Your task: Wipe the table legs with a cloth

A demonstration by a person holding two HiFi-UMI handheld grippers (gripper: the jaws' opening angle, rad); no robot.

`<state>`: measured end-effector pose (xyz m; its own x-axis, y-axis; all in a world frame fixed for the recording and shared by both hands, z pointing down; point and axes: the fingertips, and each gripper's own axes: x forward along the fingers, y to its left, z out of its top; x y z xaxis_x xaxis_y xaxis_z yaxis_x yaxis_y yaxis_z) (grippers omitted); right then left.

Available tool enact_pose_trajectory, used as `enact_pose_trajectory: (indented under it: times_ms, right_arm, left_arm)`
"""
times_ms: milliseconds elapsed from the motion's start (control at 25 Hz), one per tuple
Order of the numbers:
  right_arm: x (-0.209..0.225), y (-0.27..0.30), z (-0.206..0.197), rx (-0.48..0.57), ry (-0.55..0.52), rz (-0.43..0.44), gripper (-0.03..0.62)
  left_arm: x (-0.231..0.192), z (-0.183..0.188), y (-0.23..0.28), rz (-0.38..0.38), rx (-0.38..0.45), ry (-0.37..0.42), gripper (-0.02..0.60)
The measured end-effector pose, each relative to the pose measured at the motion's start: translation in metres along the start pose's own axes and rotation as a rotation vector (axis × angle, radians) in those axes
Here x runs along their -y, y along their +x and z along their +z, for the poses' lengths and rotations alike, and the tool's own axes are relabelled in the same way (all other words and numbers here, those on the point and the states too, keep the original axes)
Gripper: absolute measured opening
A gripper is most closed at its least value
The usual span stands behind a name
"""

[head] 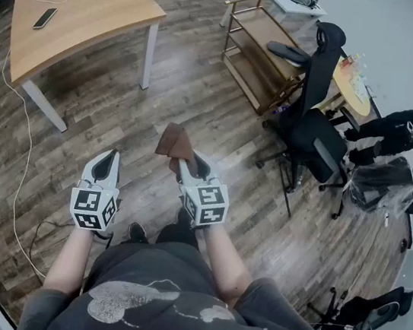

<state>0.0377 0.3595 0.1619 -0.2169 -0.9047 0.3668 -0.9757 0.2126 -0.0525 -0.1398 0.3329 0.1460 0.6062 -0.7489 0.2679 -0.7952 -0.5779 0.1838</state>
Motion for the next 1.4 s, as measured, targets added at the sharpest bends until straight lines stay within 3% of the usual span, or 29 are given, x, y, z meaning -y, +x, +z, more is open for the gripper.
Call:
enact_pose_trajectory:
  times_ms: [1080, 1400]
  right_arm:
    - [0.006, 0.008, -0.004, -0.020, 0.010, 0.015, 0.078]
    - [0.038, 0.057, -0.003, -0.039, 0.043, 0.036, 0.080]
  left_arm:
    - [-0.011, 0.001, 0.002, 0.034, 0.014, -0.032, 0.018]
    - [-0.026, -0.005, 0.038, 0.086, -0.031, -0.040, 0.018]
